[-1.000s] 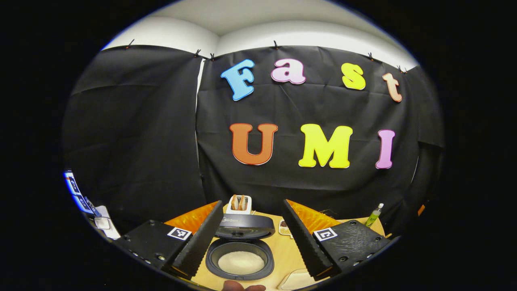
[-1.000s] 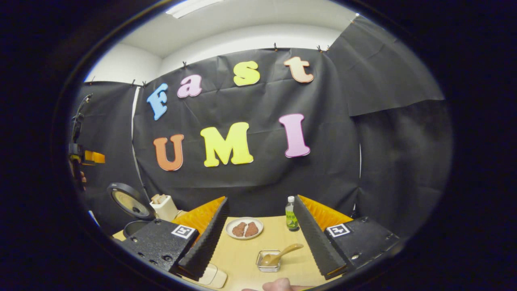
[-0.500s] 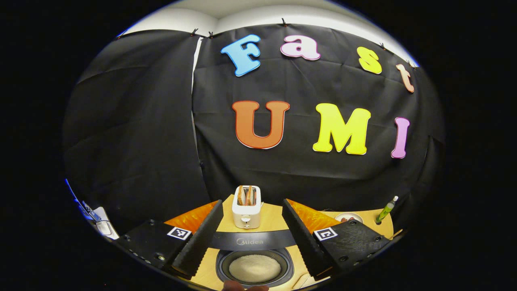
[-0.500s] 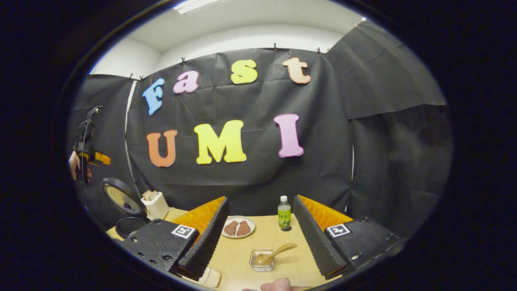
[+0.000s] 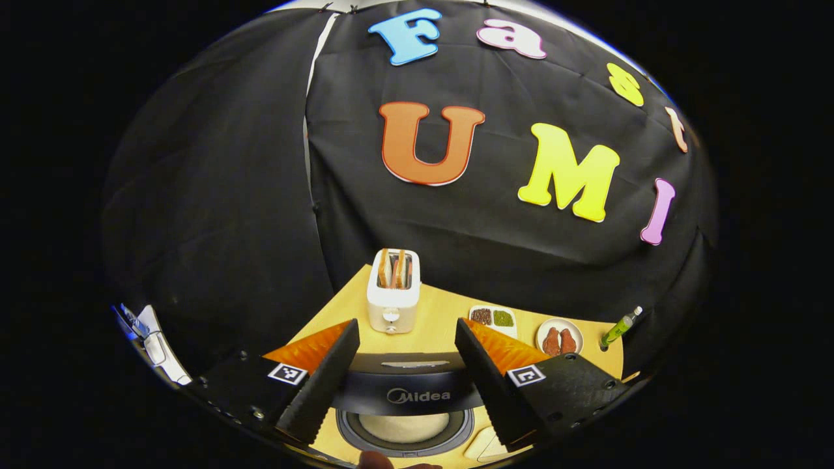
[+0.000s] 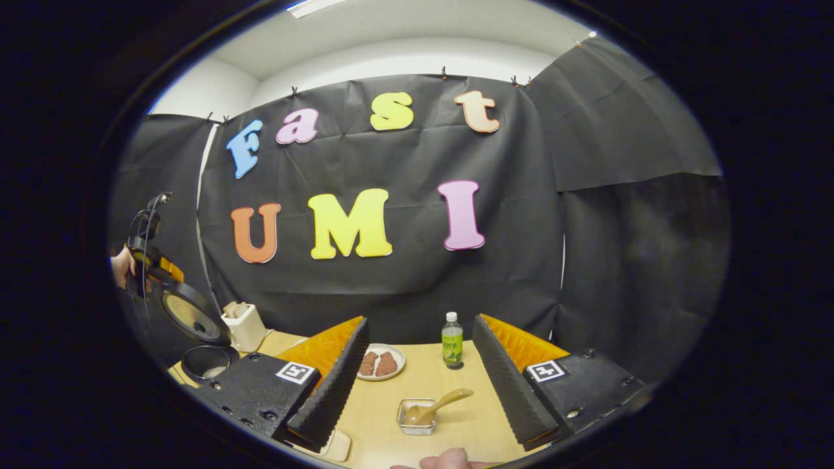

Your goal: Close the left gripper, press the button to open the rice cooker; take a wooden spoon from the chopstick holder with the right hand, scoop a spoonful of rice and pour it into the rice cooker, then put the wooden spoon back into the chopstick holder.

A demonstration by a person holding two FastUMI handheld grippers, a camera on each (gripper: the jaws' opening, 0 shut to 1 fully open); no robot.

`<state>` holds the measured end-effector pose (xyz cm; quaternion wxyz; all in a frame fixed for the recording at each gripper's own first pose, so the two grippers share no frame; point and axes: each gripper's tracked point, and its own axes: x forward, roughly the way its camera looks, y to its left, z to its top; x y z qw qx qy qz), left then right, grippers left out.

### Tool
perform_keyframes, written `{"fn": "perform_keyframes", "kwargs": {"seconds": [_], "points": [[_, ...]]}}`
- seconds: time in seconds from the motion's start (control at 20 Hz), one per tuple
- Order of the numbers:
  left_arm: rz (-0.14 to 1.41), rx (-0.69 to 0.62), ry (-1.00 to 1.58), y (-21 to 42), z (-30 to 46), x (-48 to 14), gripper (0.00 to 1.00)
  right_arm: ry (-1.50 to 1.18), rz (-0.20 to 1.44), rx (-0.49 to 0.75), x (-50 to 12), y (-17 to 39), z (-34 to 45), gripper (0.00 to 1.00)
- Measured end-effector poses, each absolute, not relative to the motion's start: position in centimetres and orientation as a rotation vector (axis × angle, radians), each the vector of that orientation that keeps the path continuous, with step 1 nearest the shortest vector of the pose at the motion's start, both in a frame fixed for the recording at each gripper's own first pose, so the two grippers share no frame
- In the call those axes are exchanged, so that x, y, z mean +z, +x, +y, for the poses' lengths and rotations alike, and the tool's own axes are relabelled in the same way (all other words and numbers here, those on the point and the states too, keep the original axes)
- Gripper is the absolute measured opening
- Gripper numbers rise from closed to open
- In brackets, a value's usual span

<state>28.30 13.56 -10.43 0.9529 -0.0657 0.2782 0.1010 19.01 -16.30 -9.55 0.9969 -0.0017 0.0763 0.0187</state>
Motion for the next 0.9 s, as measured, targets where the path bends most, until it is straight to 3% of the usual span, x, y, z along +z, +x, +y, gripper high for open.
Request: {"fn": "perform_keyframes", "kwargs": {"seconds": [0.25, 0.3, 0.6, 0.65, 0.9], "points": [[0.621, 0.218, -0.161, 25.2, 12.5, -12.0, 1.0, 0.02, 0.166, 0.074, -10.5, 18.9, -15.8, 1.0], [0.626, 0.231, -0.168, 24.4, 12.2, -12.5, 0.96, 0.025, 0.164, 0.084, -10.5, 18.9, -15.7, 0.99], [0.713, 0.227, -0.127, 20.8, 10.0, -16.6, 0.96, 0.039, 0.18, 0.113, -11.6, 19.0, -15.8, 1.0], [0.715, 0.231, -0.125, 20.3, 9.9, -17.2, 1.0, 0.039, 0.18, 0.118, -11.5, 19.0, -15.9, 1.0], [0.754, 0.253, -0.16, 17.8, 8.9, -20.8, 0.97, 0.015, 0.157, 0.112, -10.8, 18.5, -16.9, 1.0]]}}
